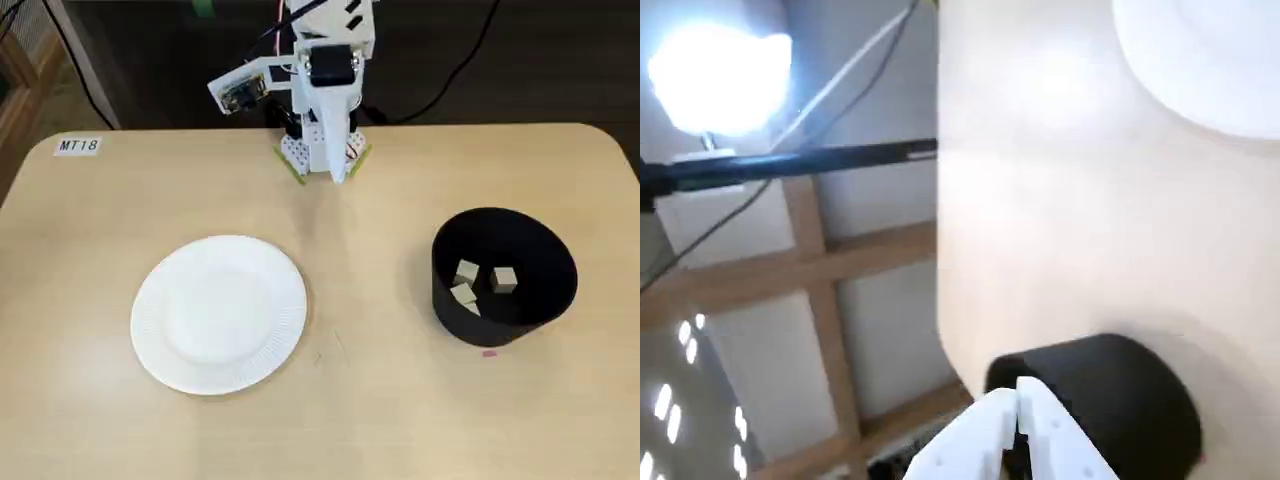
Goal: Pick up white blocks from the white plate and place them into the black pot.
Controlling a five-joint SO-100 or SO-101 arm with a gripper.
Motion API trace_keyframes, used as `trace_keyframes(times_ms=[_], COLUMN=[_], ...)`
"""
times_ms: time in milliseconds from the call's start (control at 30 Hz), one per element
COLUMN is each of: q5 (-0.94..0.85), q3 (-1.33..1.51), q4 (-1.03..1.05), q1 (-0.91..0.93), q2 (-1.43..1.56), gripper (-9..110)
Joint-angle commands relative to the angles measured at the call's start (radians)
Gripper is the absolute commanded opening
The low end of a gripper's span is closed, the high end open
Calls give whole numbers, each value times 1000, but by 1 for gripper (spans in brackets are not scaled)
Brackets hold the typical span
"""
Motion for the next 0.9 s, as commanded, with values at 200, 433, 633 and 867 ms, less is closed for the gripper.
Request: trace_keyframes(times_ms=[200,433,633,867], q5=[0,11,26,20], q3=[462,589,592,594], q4=[-20,-43,-55,-61], q1=[8,15,48,41], q2=[304,304,304,304], gripper=[-2,-2,-2,-2])
